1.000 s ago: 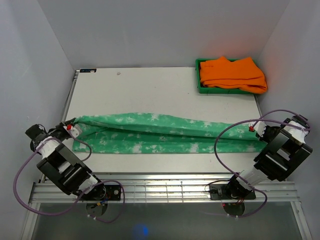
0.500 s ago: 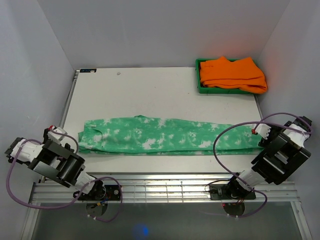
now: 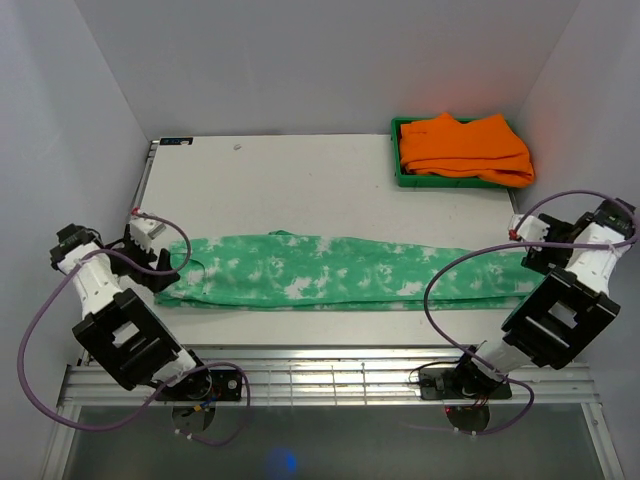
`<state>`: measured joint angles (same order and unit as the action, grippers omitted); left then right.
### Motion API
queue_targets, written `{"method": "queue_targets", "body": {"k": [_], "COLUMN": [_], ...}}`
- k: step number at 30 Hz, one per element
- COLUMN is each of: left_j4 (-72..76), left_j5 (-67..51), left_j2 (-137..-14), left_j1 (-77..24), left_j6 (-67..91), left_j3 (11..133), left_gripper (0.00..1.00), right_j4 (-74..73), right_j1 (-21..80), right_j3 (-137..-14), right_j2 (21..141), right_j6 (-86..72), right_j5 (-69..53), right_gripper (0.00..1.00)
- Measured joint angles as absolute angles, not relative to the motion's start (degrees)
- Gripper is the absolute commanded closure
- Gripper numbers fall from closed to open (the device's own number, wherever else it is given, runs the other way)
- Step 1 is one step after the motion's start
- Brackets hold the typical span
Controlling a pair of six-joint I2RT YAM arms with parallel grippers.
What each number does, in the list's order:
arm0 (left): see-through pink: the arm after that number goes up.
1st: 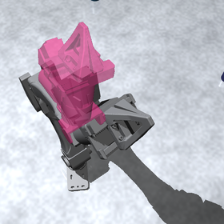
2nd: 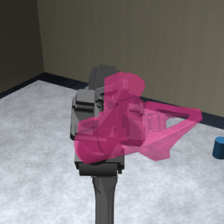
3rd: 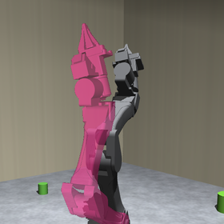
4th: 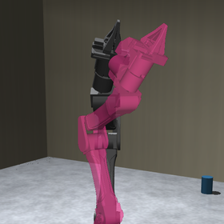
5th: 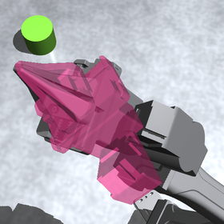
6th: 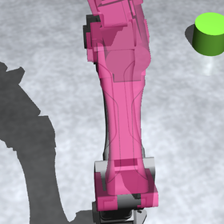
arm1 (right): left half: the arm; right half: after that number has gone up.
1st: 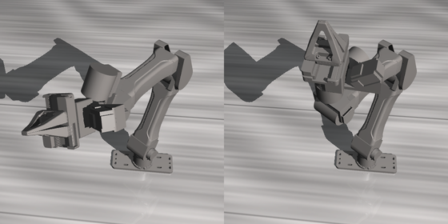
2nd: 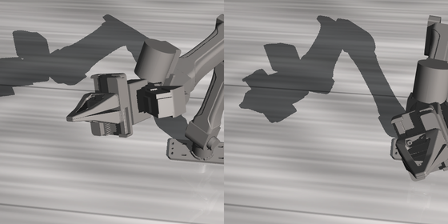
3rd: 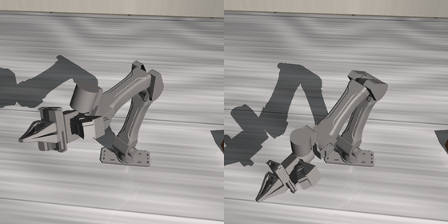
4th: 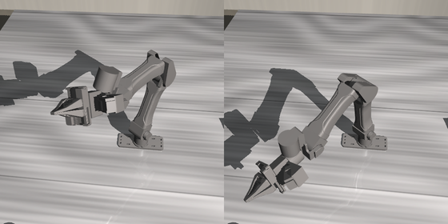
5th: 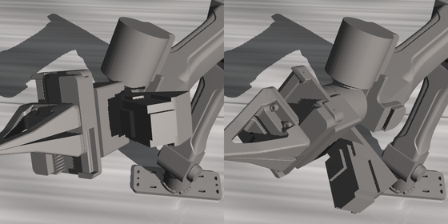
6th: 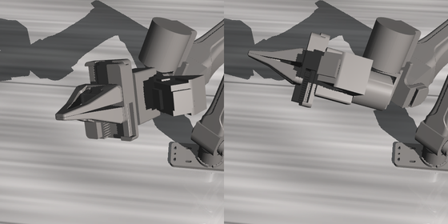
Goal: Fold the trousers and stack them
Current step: Fold the trousers
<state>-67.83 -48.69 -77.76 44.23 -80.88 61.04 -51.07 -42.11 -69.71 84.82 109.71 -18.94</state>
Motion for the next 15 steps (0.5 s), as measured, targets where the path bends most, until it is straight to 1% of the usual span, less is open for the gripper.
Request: {"method": "queue_targets", "body": {"k": [2, 6, 7, 8, 9, 11, 12, 13, 14, 15], "left_j4": [-65.8, -61.5, -60.4, -59.4, -57.9, -55.2, -54.1, -53.1, -52.1, -51.3], "left_j5": [-47.4, -44.2, -43.4, -42.8, -42.2, -41.0, -40.5, -39.9, -39.4, -39.1], "left_j2": [-77.9, -79.2, -80.2, -81.6, -83.3, -87.0, -88.8, -90.6, -92.1, -93.4], "left_j1": [40.4, 38.3, 38.1, 38.0, 37.9, 37.6, 37.3, 36.9, 36.4, 35.9], "left_j6": [-71.7, -56.4, -53.1, -49.8, -46.8, -42.0, -39.6, -37.5, -35.5, -33.6], "left_j3": [59.7, 57.2, 56.9, 56.9, 56.9, 57.1, 57.4, 57.9, 58.6, 59.5], "left_gripper": [0.02, 0.03, 0.08, 0.21, 0.29, 0.40, 0.49, 0.54, 0.59, 0.67], "right_j4": [-51.1, -51.2, -50.8, -49.9, -48.6, -46.0, -44.7, -43.1, -42.2, -42.1], "right_j1": [-39.0, -33.4, -32.1, -30.6, -29.0, -25.9, -24.0, -22.4, -20.9, -19.6], "right_j3": [-65.8, -58.3, -56.6, -54.8, -53.0, -49.7, -48.6, -47.7, -47.7, -48.3], "right_j2": [84.8, 84.7, 84.7, 84.7, 84.7, 84.9, 85.2, 85.8, 86.8, 87.5], "right_j6": [106.9, 101.1, 99.7, 98.2, 96.8, 94.1, 92.7, 91.2, 89.8, 88.2], "right_j5": [-17.9, -15.9, -15.3, -14.6, -13.8, -12.2, -11.1, -10.0, -8.5, -7.0], "right_gripper": [0.19, 0.19, 0.20, 0.20, 0.20, 0.22, 0.23, 0.24, 0.26, 0.27]}}
